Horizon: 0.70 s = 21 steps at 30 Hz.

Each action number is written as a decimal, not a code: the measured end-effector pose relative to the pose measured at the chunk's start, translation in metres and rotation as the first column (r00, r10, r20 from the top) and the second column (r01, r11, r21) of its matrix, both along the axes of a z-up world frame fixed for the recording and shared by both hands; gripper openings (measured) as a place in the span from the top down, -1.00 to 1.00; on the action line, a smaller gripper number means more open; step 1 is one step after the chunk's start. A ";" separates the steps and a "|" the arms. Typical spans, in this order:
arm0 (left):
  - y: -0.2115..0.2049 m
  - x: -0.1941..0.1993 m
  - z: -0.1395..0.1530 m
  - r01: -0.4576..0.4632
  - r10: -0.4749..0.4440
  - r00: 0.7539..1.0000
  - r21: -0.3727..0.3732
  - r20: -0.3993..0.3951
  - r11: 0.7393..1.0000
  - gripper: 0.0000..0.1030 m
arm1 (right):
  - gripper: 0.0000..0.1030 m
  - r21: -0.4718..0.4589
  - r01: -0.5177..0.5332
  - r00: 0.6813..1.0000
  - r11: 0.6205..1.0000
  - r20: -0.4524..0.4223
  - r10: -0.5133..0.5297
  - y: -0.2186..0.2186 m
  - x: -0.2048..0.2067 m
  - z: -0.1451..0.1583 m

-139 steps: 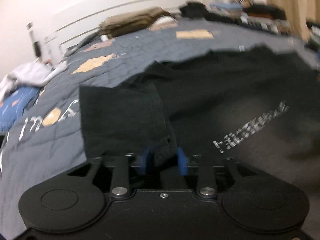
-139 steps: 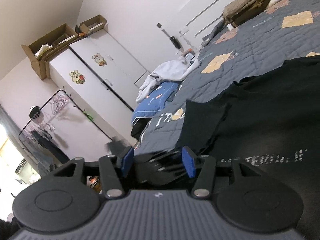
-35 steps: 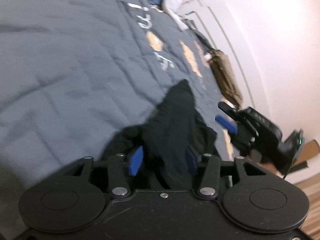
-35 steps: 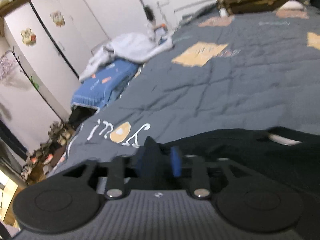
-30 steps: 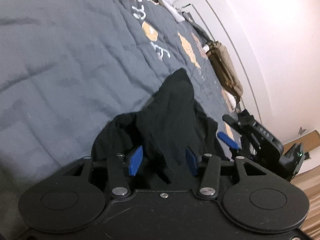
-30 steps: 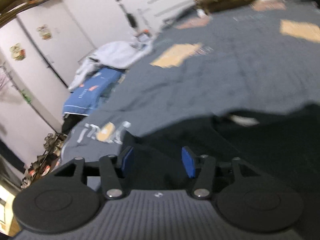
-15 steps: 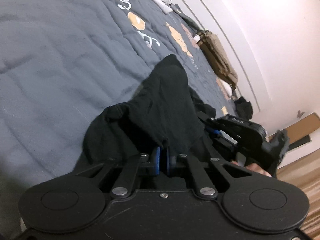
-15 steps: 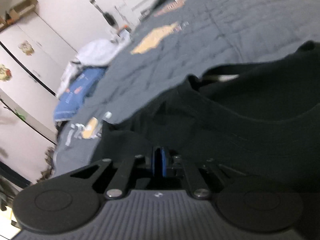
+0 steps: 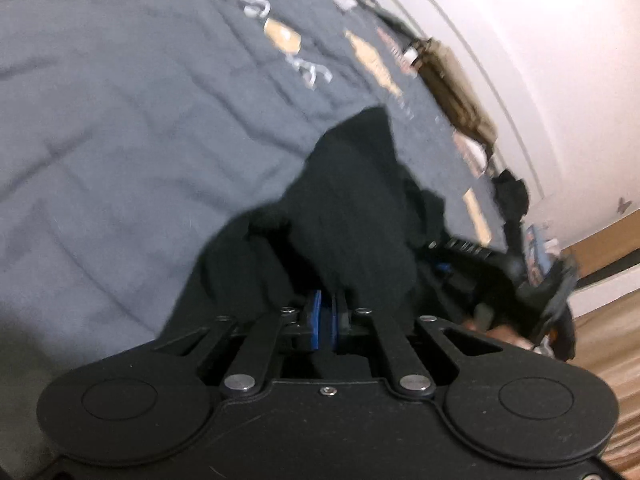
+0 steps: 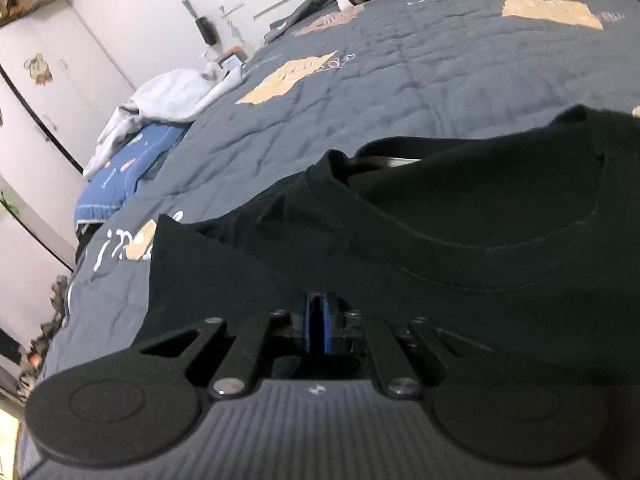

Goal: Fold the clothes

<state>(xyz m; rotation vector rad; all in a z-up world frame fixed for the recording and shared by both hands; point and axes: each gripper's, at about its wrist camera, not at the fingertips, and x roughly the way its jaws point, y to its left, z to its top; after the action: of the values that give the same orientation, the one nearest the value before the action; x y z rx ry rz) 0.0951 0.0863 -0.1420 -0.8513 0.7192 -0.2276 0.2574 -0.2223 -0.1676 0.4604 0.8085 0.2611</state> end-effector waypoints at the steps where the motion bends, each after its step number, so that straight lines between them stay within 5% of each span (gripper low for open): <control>1: 0.003 -0.001 0.002 -0.008 0.008 1.000 -0.004 0.006 1.000 0.84 | 0.83 0.003 0.002 1.000 1.000 0.005 -0.002 -0.002 -0.002 0.002; 2: 0.005 -0.002 0.003 -0.016 0.016 1.000 -0.008 0.013 1.000 0.73 | 0.81 0.000 0.003 1.000 1.000 0.012 -0.003 -0.003 -0.005 0.006; 5: 0.009 0.000 0.002 -0.025 0.026 1.000 -0.022 0.018 0.999 0.01 | 0.73 0.002 0.015 0.999 1.000 0.051 -0.015 -0.009 -0.016 0.023; 12: -0.003 0.019 -0.020 0.007 -0.008 1.000 -0.064 -0.021 0.998 -0.03 | 0.29 0.065 -0.106 0.983 0.992 0.158 0.095 0.010 -0.049 0.048; 18: -0.007 0.026 -0.026 0.020 -0.023 0.998 -0.062 -0.050 0.998 0.09 | 0.28 0.031 -0.142 0.989 0.989 0.033 0.141 0.034 -0.042 0.011; 21: -0.013 0.022 -0.011 0.043 -0.043 0.999 -0.056 0.000 0.998 -0.05 | 0.27 0.031 -0.117 0.991 0.993 0.065 0.115 0.019 -0.052 0.024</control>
<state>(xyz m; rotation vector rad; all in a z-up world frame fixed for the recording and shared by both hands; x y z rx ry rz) 0.1171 0.0732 -0.1525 -0.8898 0.7354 -0.2870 0.2053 -0.2034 -0.1432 0.4366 0.7713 0.3959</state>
